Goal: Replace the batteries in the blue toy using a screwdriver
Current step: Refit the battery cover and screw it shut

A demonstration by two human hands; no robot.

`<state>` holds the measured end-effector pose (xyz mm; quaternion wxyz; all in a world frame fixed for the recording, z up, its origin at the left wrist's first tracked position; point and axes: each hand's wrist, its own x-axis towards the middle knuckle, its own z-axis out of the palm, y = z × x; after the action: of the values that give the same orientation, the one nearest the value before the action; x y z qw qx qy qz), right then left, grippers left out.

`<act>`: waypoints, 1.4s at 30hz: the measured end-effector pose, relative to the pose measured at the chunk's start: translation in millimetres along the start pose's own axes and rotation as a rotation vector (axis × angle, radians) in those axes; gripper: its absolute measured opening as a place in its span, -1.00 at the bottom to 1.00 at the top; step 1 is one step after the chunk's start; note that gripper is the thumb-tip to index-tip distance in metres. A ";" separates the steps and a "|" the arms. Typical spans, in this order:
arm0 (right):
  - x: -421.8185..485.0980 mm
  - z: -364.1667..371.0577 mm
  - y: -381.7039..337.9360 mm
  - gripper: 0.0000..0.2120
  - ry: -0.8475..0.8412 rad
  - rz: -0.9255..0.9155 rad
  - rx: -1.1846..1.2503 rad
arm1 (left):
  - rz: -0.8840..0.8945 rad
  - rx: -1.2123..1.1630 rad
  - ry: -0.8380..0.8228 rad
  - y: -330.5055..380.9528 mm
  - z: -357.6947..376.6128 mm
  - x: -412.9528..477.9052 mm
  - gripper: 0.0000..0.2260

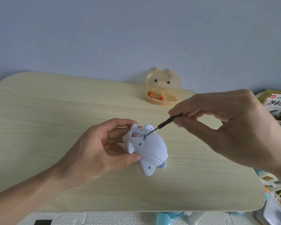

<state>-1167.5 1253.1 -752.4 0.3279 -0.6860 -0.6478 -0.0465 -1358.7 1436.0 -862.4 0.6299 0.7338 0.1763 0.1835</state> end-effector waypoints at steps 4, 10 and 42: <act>-0.6 -8.0 -4.8 -0.89 0.049 0.002 0.000 | -0.002 0.010 0.018 -0.1 1.1 0.7 -0.44; 1.5 -1.7 -5.4 -0.89 -0.026 -0.036 -0.054 | -0.003 0.006 0.010 0.0 1.6 0.9 -0.48; 1.2 7.6 -0.8 -0.90 -0.128 0.052 0.083 | 0.027 0.011 -0.006 0.9 1.5 0.1 -0.49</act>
<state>-1170.8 1258.0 -757.4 0.3154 -0.6898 -0.6508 0.0328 -1357.9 1434.6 -861.6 0.6237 0.7402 0.1656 0.1886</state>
